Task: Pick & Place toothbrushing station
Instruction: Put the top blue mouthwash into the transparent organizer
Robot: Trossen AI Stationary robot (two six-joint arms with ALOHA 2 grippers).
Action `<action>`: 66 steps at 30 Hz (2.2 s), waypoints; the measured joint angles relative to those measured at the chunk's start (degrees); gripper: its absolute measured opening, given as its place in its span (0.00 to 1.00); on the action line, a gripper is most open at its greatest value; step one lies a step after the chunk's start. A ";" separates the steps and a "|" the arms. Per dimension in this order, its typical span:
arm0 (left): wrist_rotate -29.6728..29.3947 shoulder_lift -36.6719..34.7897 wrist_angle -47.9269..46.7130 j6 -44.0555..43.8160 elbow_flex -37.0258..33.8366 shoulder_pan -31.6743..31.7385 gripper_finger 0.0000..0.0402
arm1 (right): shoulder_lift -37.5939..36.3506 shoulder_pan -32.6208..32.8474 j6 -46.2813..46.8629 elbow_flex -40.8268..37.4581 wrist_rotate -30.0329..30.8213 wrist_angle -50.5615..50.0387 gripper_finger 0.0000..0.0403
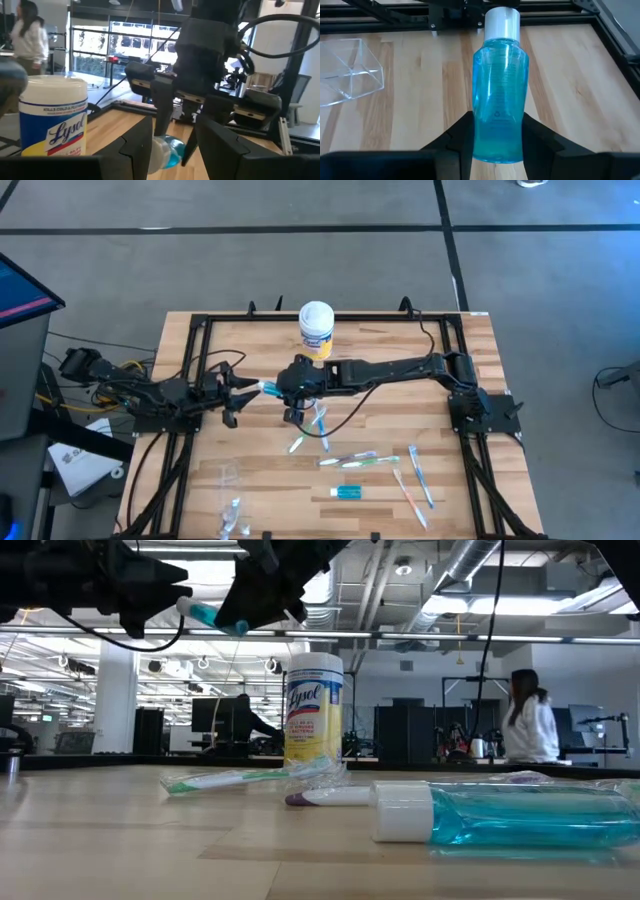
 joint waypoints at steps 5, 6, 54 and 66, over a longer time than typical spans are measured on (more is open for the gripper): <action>1.19 0.01 0.29 0.04 0.00 0.00 0.36 | 0.00 -0.02 0.00 0.00 -0.03 0.21 0.29; 1.19 0.01 0.39 0.26 0.00 0.00 0.36 | 0.00 -0.02 0.00 0.00 -0.19 0.26 0.29; 11.07 0.04 16.38 9.44 -0.02 0.00 0.36 | -3.13 0.63 -4.50 -0.04 -7.65 11.44 0.29; 11.51 0.07 17.84 9.99 -0.02 0.00 0.36 | -3.96 0.61 -5.42 -0.02 -8.92 14.28 0.29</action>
